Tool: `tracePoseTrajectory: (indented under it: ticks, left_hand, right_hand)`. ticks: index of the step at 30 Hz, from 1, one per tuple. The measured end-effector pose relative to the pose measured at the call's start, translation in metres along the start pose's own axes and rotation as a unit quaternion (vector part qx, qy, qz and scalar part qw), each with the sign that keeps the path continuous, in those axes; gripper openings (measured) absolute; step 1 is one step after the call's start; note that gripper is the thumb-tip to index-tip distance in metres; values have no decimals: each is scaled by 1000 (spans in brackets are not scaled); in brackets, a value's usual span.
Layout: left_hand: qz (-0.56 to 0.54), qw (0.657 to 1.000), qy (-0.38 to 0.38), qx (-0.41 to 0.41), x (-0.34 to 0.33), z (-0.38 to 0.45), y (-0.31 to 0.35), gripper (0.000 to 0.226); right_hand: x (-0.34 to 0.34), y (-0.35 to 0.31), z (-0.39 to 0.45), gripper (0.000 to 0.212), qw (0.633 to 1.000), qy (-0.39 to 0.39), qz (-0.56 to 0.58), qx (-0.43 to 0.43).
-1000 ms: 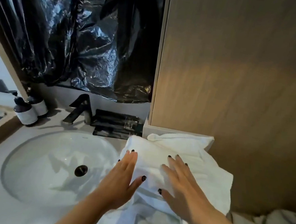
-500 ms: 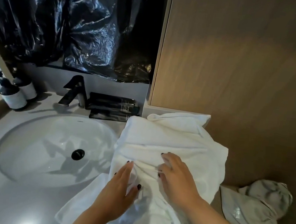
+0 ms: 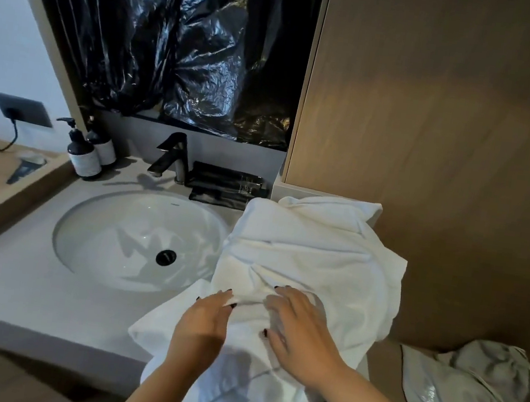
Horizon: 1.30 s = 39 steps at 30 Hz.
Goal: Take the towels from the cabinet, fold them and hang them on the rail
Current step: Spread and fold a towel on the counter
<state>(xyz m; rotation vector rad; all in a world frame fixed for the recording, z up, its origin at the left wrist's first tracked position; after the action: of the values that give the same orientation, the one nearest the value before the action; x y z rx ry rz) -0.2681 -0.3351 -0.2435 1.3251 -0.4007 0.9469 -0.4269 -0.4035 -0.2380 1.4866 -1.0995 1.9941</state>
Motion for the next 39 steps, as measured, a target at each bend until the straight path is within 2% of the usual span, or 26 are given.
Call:
tracePoseTrajectory:
  ticks: [3,7,10,13,15,16,18,20,22,26,30,33,36,39]
  left_hand:
    - [-77,993,87,8,26,1,20,26]
    - [-150,973,175,-24,59,11,52,27]
    - [-175,959,223,-13,81,20,66,20]
    - [-214,949,233,12,93,31,67,30]
    - [-245,942,226,34,96,34,61,32]
    - [-259,939,223,44,97,34,57,32]
    - [-282,930,228,54,102,30,48,38]
    - [-291,929,222,52,106,28,39,38]
    - [-296,931,209,49,110,28,32,37]
    - [-308,922,225,61,122,33,15,25]
    - [-321,919,220,58,132,35,7,32]
    - [-348,902,250,60,151,41,8,31]
    - [-334,895,294,15,179,57,23,25]
    - [-324,894,307,-28,194,76,48,19]
  right_hand:
    - [5,-7,-1,71,993,-39,96,-50]
    - [9,-20,-6,81,974,-12,195,-112]
    - [8,-27,-24,91,972,9,180,-153]
    - [-5,-25,-32,97,980,-11,104,-167]
    - [-10,-12,-23,97,966,-20,150,-212]
    - [-11,-3,-17,93,954,-23,180,-239]
    - [-10,8,-5,66,954,-36,158,-253]
    - [-4,15,4,34,952,-16,153,-264]
    - [4,17,14,19,936,11,207,-284]
    - [41,-1,44,18,922,58,269,-272]
    - [107,-42,76,17,945,107,239,-194]
    - [156,-67,90,8,961,124,195,-155]
    - [195,-77,95,18,970,128,145,-145]
    - [221,-86,94,13,961,172,189,-104]
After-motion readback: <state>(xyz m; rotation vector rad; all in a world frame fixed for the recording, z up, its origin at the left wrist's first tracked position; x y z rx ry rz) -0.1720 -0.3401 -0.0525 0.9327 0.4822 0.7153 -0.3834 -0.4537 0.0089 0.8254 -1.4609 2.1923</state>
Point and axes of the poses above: each hand's wrist, its own z-axis towards the middle knuckle, its own x-axis out of the back of the hand, y = z × x, the point moved 7 cm from there along z, towards the middle knuckle, and after that the axes turned 12 degrees about -x, right-handed, at the moved point
